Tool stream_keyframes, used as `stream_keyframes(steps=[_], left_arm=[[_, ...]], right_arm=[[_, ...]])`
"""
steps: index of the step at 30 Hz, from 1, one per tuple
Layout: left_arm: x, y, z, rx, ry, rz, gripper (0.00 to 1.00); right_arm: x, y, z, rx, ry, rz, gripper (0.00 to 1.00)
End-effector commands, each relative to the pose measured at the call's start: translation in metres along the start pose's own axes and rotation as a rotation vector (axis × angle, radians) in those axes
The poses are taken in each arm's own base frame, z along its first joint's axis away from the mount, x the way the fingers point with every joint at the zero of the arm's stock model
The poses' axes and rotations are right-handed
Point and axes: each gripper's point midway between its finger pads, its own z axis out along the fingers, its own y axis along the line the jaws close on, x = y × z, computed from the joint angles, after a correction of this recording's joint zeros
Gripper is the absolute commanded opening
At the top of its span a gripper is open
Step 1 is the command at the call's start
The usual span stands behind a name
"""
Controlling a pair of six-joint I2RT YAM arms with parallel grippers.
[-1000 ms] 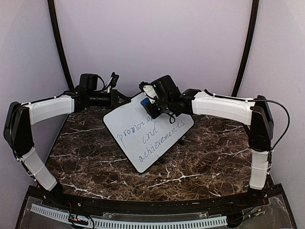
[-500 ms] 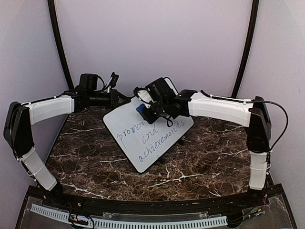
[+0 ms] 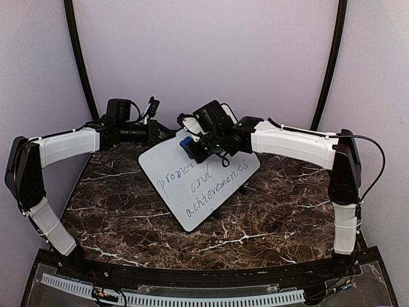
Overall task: Erase the whiteboard
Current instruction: Erase the whiteboard at the center of the board.
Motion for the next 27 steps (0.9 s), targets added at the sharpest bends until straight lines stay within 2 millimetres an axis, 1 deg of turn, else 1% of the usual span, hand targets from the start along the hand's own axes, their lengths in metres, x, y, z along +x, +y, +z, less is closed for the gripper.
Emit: stream_keyframes(steps=[1,4,9,12,14,18,20,22,24,27], left_arm=[[-0.003,-0.060,-0.001,0.208,0.014,0.120,0.00],[-0.004,-0.062,-0.002,0.213,0.011,0.122,0.00],[-0.003,-0.062,-0.002,0.215,0.014,0.119,0.00],[-0.003,-0.062,-0.002,0.213,0.014,0.120,0.00],[-0.003,-0.061,-0.002,0.210,0.014,0.121,0.00],[-0.003,-0.061,-0.001,0.210,0.015,0.121,0.00],[-0.003,-0.062,-0.002,0.211,0.014,0.120,0.00],[-0.004,-0.062,-0.002,0.210,0.013,0.122,0.00],[-0.004,-0.063,-0.002,0.212,0.013,0.122,0.00],[-0.004,-0.063,-0.002,0.213,0.012,0.120,0.00]], right_arm=[[0.047,0.003,0.011,-0.019,0.121,0.017,0.27],[0.037,0.003,0.012,-0.023,0.108,0.018,0.26],[0.000,0.001,0.016,-0.016,0.062,0.011,0.27],[-0.011,-0.001,0.021,-0.009,0.052,0.010,0.27],[-0.008,-0.001,0.022,-0.011,0.060,0.013,0.27],[0.020,-0.002,0.021,-0.009,0.107,0.022,0.27],[0.031,-0.002,0.018,-0.014,0.120,0.032,0.27],[0.039,-0.002,0.015,-0.017,0.130,0.038,0.27],[0.040,-0.001,0.014,-0.023,0.131,0.042,0.27],[0.028,-0.002,0.013,-0.025,0.110,0.042,0.27]])
